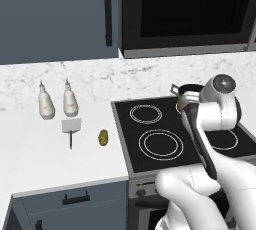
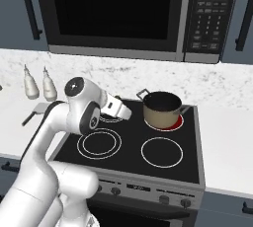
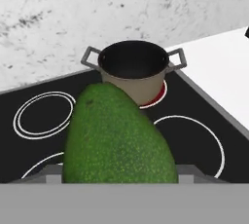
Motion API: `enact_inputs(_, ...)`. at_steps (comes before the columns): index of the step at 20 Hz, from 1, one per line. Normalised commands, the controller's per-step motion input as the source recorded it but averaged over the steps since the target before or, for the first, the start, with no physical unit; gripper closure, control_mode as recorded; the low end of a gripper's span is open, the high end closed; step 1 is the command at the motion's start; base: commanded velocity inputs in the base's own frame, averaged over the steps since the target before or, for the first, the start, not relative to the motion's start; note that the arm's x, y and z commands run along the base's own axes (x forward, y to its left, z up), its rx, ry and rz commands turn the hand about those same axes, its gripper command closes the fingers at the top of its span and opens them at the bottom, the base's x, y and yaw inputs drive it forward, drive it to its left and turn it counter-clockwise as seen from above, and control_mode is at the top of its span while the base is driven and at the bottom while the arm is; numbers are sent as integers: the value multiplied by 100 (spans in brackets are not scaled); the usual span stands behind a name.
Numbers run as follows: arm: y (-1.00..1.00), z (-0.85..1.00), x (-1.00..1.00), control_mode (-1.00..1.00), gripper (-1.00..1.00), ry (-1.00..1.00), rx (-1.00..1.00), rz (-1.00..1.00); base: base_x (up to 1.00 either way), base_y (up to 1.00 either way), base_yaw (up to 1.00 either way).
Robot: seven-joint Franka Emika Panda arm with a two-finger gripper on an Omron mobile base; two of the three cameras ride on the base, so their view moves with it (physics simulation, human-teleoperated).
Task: Put the avocado and potato in the pot. Retrieve the spatula and lightly stir the vegetables in the pot.
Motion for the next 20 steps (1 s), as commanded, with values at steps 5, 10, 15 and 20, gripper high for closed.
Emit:
enact_inputs(5,-80,30,34,-100,100,-13,1,-4,0,0,0)
enact_inputs(10,-49,13,63,-100,100,-5,2,0,0,0,0)
enact_inputs(15,-35,1,79,-100,100,1,2,0,0,0,0)
enact_inputs(20,-19,-15,70,-100,100,7,0,0,0,0,0)
